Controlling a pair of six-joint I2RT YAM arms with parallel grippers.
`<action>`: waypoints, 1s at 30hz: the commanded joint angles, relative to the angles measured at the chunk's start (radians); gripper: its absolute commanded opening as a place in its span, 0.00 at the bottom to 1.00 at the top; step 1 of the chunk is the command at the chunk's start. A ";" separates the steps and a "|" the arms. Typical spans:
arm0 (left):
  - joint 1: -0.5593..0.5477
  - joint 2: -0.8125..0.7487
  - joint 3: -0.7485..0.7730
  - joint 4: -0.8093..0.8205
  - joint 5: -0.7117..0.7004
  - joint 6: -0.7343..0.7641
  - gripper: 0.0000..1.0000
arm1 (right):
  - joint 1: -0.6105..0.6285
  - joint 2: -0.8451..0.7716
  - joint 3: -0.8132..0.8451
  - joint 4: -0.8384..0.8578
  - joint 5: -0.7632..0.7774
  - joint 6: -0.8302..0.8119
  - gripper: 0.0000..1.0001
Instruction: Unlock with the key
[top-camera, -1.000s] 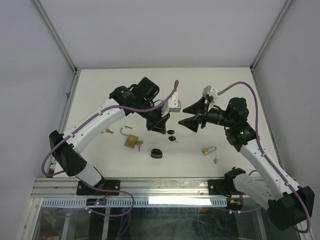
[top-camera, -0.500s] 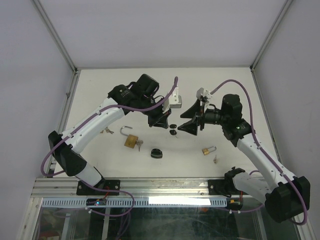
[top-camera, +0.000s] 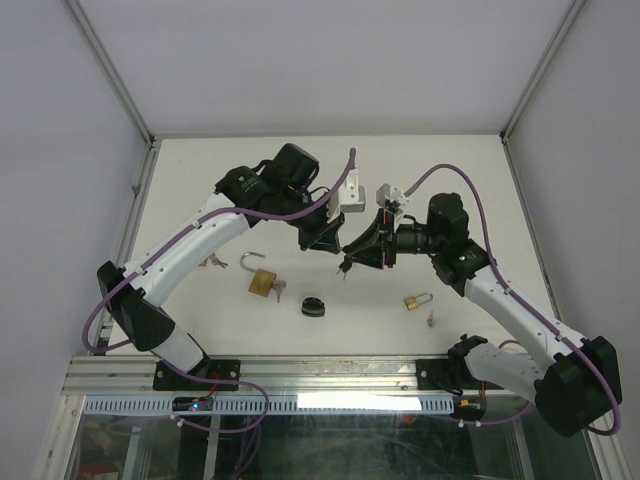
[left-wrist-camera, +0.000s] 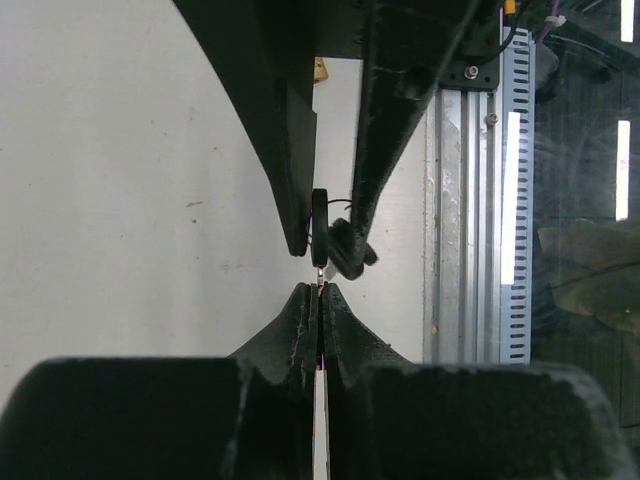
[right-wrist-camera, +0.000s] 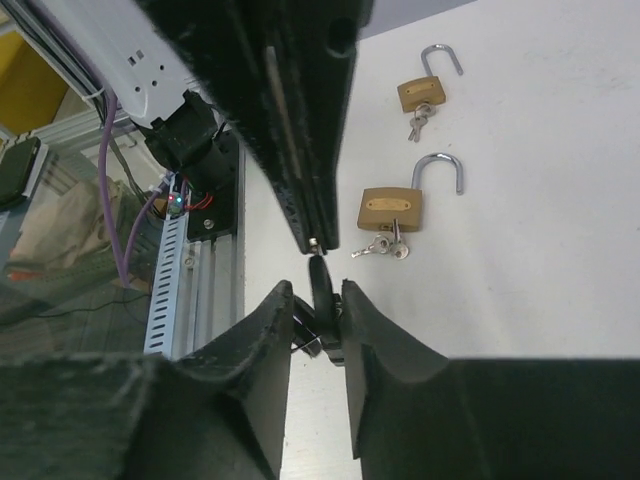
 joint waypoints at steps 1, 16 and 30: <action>0.004 0.001 0.048 0.035 0.039 0.001 0.00 | 0.006 0.012 0.039 0.026 -0.003 -0.004 0.17; 0.014 -0.004 -0.093 0.069 -0.023 -0.062 0.99 | -0.043 -0.057 0.047 -0.194 0.139 -0.024 0.00; -0.181 -0.059 -0.508 0.190 -0.279 0.177 0.99 | -0.056 -0.092 0.040 -0.449 0.442 -0.029 0.00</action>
